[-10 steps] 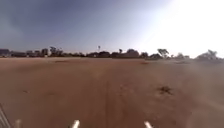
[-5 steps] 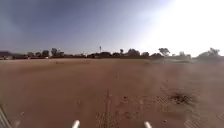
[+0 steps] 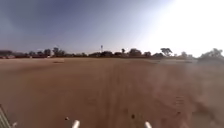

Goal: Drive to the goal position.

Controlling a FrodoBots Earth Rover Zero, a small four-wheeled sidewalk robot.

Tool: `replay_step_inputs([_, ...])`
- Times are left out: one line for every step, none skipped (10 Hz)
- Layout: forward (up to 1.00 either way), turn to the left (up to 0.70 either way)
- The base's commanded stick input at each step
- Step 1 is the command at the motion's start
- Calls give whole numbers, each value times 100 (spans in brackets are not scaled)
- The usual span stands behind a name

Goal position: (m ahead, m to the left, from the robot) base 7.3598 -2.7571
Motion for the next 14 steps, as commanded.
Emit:
replay_step_inputs([100,0])
replay_step_inputs([100,0])
replay_step_inputs([100,0])
replay_step_inputs([100,0])
replay_step_inputs([100,-3])
replay_step_inputs([100,-29])
replay_step_inputs([100,-38])
replay_step_inputs([100,-22])
replay_step_inputs([100,-4])
replay_step_inputs([100,0])
replay_step_inputs([100,0])
replay_step_inputs([100,0])
replay_step_inputs([100,0])
replay_step_inputs([100,0])
